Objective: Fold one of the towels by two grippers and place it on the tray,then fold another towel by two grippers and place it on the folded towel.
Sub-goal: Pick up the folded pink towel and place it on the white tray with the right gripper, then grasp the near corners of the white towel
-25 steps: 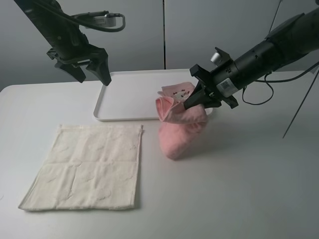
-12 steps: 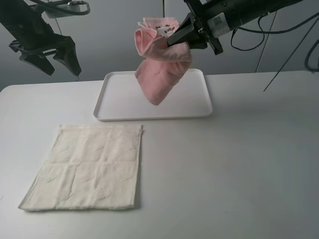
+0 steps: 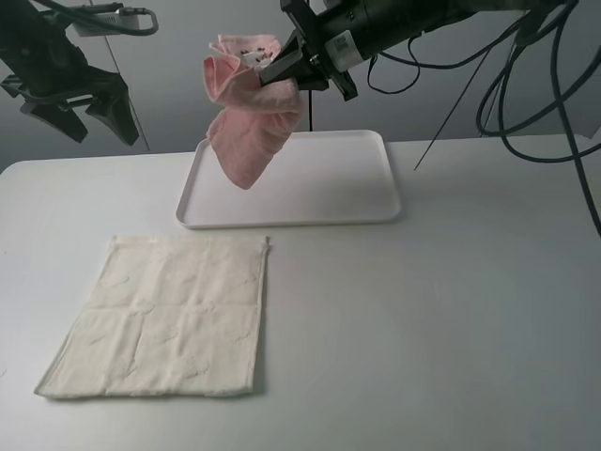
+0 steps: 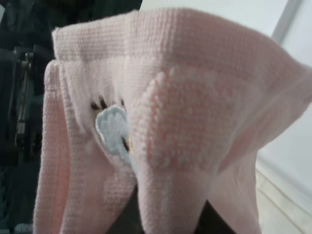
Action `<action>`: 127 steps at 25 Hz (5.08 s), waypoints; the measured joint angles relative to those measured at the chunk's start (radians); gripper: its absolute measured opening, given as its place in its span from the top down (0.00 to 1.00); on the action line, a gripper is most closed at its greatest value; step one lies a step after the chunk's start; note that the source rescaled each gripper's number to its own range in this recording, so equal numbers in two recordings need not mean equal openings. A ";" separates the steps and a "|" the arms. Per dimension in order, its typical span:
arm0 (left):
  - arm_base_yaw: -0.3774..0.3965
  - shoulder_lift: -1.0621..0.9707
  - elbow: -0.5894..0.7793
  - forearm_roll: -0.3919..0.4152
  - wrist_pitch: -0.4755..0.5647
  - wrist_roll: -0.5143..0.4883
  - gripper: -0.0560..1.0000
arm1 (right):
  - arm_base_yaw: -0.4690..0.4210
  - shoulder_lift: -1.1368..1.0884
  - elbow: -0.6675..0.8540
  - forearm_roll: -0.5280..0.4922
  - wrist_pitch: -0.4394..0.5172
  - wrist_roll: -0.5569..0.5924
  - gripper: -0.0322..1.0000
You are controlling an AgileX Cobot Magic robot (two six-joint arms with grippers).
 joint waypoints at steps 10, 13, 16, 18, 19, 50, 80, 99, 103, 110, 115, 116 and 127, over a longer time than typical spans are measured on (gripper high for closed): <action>0.057 0.000 0.000 0.008 -0.002 0.000 0.00 | 0.002 0.206 -0.148 -0.096 -0.094 0.012 0.85; 0.058 0.000 0.000 0.008 -0.004 0.000 0.00 | 0.002 0.230 -0.148 -0.212 -0.151 0.037 0.85; 0.058 0.000 0.000 0.008 -0.010 0.000 0.00 | 0.002 0.236 -0.148 -0.296 -0.191 0.067 0.85; 0.058 0.000 0.000 0.010 -0.012 0.000 0.00 | 0.002 0.240 -0.148 -0.334 -0.212 0.092 0.85; 0.058 0.000 0.000 0.010 -0.014 0.000 0.00 | 0.002 0.240 -0.148 -0.342 -0.226 0.107 0.85; 0.058 0.000 0.000 -0.010 -0.018 0.002 0.00 | 0.018 0.298 -0.153 -0.482 -0.330 0.263 0.13; 0.058 -0.061 0.004 0.019 0.037 0.061 0.00 | 0.018 -0.194 -0.153 -0.834 0.012 0.121 0.00; 0.058 -0.406 0.448 0.107 -0.072 0.479 0.00 | 0.256 -0.333 0.220 -0.951 0.045 0.065 0.00; 0.058 -0.458 0.519 0.122 -0.077 0.671 0.00 | 0.319 -0.354 0.286 -0.962 0.045 0.003 0.00; 0.058 -0.470 0.559 0.124 -0.070 0.936 0.00 | 0.349 -0.358 0.294 -0.897 0.047 -0.174 0.00; 0.058 -0.472 0.559 0.124 -0.068 1.002 0.00 | 0.351 -0.358 0.294 -0.817 0.018 -0.403 0.00; 0.058 -0.472 0.559 0.124 -0.068 1.018 0.00 | 0.351 -0.358 0.294 -0.810 0.018 -0.418 0.00; 0.058 -0.444 0.631 0.081 -0.135 1.197 0.00 | 0.422 -0.356 0.338 -0.835 0.014 -0.497 0.00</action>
